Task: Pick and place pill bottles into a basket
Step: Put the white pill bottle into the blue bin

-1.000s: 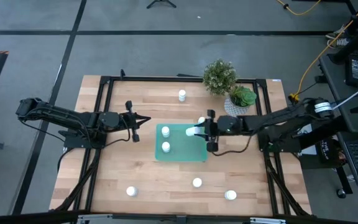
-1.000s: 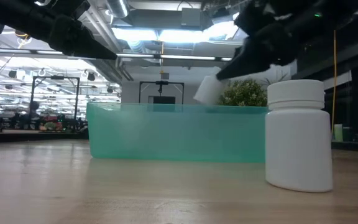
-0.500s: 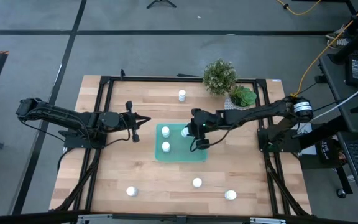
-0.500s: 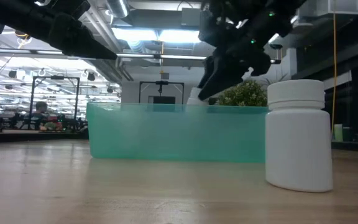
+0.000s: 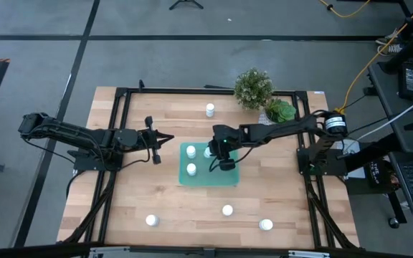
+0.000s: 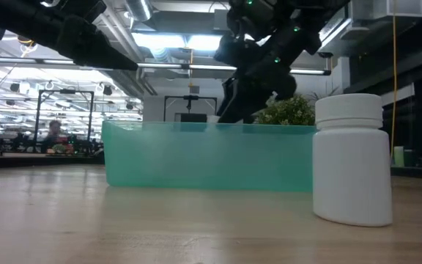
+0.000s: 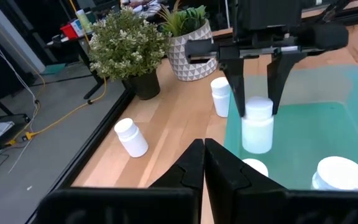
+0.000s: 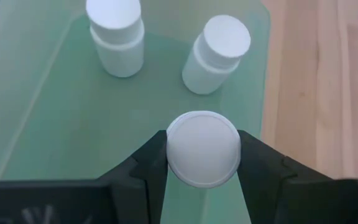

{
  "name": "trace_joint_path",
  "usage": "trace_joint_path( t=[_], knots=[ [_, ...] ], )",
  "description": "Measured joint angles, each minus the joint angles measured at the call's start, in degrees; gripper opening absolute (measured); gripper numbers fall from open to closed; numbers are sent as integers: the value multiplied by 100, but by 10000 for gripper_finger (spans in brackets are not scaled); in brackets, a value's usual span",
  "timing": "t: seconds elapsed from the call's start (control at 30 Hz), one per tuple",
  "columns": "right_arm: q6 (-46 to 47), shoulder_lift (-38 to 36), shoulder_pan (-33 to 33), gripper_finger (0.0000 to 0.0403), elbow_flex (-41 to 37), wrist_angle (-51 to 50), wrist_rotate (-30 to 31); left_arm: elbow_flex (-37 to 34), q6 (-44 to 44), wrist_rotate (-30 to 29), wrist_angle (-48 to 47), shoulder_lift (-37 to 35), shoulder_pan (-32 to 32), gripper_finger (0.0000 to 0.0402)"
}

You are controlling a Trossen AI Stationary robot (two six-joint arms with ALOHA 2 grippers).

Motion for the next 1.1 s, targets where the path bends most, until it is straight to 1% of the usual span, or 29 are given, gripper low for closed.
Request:
trace_joint_path(
  t=[0.3,0.77,0.9,1.0,1.1],
  knots=[
    [7,463,4,152,402,-214,0,0,4,0,-5,0,0,5],
    [178,468,-252,152,411,-247,-6,0,9,-17,-7,0,0,5],
    [166,468,-251,157,411,-253,-221,0,9,-20,-7,0,0,8],
    [162,468,-249,165,411,-253,-258,0,11,-20,-7,0,0,7],
    [160,465,-251,158,411,-253,-258,0,11,-20,-7,0,0,4]
  ],
)
